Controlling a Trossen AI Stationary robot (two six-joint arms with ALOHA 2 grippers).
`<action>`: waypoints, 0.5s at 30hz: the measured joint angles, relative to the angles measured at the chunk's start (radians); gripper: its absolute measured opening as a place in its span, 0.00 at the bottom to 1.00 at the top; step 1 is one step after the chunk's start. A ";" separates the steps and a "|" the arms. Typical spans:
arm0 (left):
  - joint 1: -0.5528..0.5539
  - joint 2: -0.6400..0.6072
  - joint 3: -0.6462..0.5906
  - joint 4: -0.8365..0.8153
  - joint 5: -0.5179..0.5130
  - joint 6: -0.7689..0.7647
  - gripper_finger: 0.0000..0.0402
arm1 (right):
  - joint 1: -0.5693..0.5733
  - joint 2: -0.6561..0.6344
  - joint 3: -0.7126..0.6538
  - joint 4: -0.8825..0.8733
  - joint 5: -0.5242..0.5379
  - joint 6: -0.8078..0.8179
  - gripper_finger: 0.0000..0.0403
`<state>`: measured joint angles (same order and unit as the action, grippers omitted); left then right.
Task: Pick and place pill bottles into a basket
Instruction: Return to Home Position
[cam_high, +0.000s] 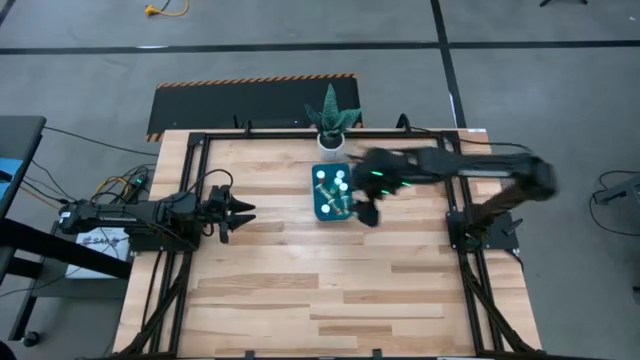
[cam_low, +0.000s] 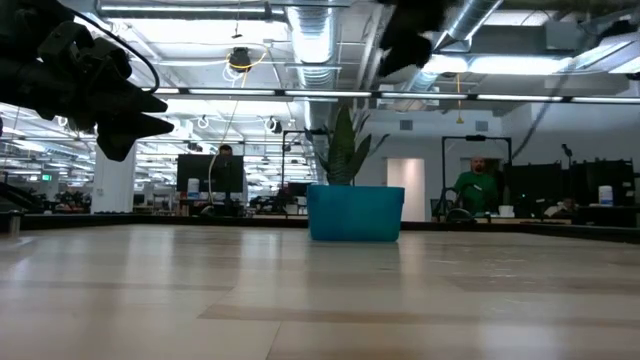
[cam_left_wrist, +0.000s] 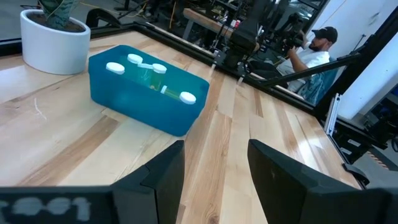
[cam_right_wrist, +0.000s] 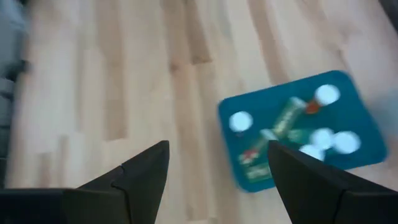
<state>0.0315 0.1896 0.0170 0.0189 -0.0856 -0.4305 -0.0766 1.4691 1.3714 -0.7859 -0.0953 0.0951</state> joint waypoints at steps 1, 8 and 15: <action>0.000 0.000 0.000 0.000 0.000 0.000 0.41 | 0.012 -0.077 -0.093 0.069 -0.010 0.027 0.66; 0.000 0.000 0.000 0.000 0.000 0.000 0.41 | 0.158 -0.542 -0.516 0.315 -0.012 0.133 0.66; 0.000 0.000 0.000 0.000 0.000 0.000 0.41 | 0.357 -0.875 -0.732 0.432 0.136 0.167 0.66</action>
<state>0.0315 0.1894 0.0170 0.0190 -0.0856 -0.4305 0.2809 0.5938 0.6396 -0.3542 0.0402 0.2621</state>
